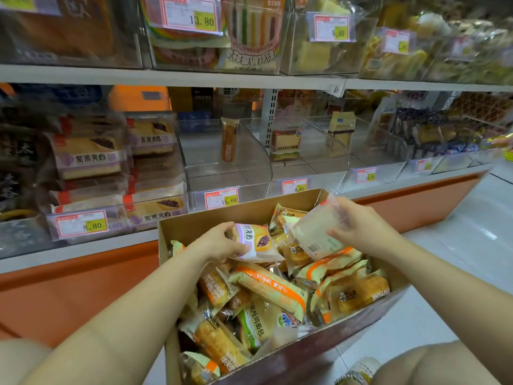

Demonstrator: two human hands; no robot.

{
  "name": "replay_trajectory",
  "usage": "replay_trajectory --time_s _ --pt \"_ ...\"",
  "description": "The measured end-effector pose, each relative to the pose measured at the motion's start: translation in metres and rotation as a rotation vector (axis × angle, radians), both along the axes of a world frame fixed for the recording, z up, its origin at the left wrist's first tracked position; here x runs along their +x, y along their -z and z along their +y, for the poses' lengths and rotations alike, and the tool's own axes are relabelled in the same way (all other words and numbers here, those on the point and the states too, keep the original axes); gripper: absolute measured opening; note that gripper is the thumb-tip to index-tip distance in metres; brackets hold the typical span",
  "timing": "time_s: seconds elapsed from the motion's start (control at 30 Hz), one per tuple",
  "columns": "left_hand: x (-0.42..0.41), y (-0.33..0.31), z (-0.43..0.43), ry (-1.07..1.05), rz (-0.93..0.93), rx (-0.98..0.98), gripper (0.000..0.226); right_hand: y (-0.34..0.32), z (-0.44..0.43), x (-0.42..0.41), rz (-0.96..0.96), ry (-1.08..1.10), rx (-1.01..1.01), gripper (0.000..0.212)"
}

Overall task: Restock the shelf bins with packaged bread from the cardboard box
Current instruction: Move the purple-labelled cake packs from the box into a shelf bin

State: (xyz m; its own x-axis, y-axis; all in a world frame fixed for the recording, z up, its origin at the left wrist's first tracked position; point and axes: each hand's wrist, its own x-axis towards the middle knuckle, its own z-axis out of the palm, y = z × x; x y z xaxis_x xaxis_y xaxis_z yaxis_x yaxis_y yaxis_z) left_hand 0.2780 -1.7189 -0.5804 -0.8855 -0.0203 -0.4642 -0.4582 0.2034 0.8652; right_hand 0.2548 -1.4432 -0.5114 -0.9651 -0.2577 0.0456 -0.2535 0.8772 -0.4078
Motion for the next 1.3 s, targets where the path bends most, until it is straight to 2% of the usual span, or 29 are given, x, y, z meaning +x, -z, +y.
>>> replay_trajectory --time_s 0.07,0.13,0.2,0.27,0.33,0.4,0.47,0.57,0.63,0.7,0.8,0.97,1.0,1.1,1.13,1.17,1.23,1.3 --pt "0.004 -0.007 -0.003 0.069 -0.009 0.057 0.082 -0.007 0.001 -0.001 0.077 0.028 -0.050 0.051" --pt "0.008 -0.015 -0.003 0.123 -0.001 0.098 0.078 -0.012 -0.002 0.002 0.264 0.040 -0.042 0.032" --pt "0.013 -0.019 -0.001 0.157 0.006 0.114 0.078 -0.014 -0.014 0.014 0.461 -0.019 -0.042 0.027" --pt "0.017 -0.018 0.001 0.155 -0.001 0.115 0.077 -0.008 -0.030 0.028 0.531 -0.211 -0.003 0.030" --pt "0.020 -0.013 0.002 0.112 -0.020 0.129 0.075 0.014 -0.041 0.039 0.393 -0.429 0.104 0.037" --pt "0.023 -0.012 0.002 0.062 -0.038 0.155 0.064 0.038 -0.044 0.046 0.128 -0.531 0.197 0.041" --pt "0.023 -0.012 -0.001 0.051 -0.055 0.143 0.042 0.045 -0.042 0.047 -0.017 -0.534 0.159 0.046" --pt "0.022 -0.015 -0.004 0.087 -0.060 0.093 0.017 0.031 -0.042 0.040 -0.122 -0.440 0.079 0.046" --pt "0.019 -0.013 -0.003 0.083 -0.040 0.057 0.018 0.028 -0.044 0.032 -0.206 -0.324 -0.039 0.047" --pt "0.018 -0.012 -0.001 0.054 -0.016 0.033 0.023 0.031 -0.048 0.027 -0.360 -0.166 -0.252 0.054" --pt "0.019 -0.009 0.005 0.008 -0.006 0.076 0.049 0.040 -0.057 0.023 -0.538 0.042 -0.504 0.066" --pt "0.023 -0.013 0.002 0.008 0.034 0.236 0.055 0.048 -0.067 0.016 -0.605 0.168 -0.711 0.092" --pt "0.024 -0.016 0.000 0.019 0.040 0.285 0.051 0.045 -0.069 0.015 -0.596 0.173 -0.730 0.096" --pt "0.034 -0.033 -0.009 0.058 0.106 0.355 0.038 0.024 -0.076 0.017 -0.520 0.112 -0.705 0.125" --pt "0.034 -0.036 -0.013 0.065 0.121 0.375 0.040 0.015 -0.080 0.018 -0.481 0.082 -0.659 0.126" --pt "0.034 -0.039 -0.019 0.076 0.143 0.405 0.042 0.005 -0.084 0.019 -0.453 0.046 -0.617 0.112" --pt "0.036 -0.048 -0.032 0.072 0.200 0.453 0.047 -0.017 -0.096 0.021 -0.392 -0.028 -0.561 0.070" --pt "0.037 -0.054 -0.046 0.034 0.274 0.485 0.057 -0.036 -0.112 0.023 -0.331 -0.054 -0.594 0.046"
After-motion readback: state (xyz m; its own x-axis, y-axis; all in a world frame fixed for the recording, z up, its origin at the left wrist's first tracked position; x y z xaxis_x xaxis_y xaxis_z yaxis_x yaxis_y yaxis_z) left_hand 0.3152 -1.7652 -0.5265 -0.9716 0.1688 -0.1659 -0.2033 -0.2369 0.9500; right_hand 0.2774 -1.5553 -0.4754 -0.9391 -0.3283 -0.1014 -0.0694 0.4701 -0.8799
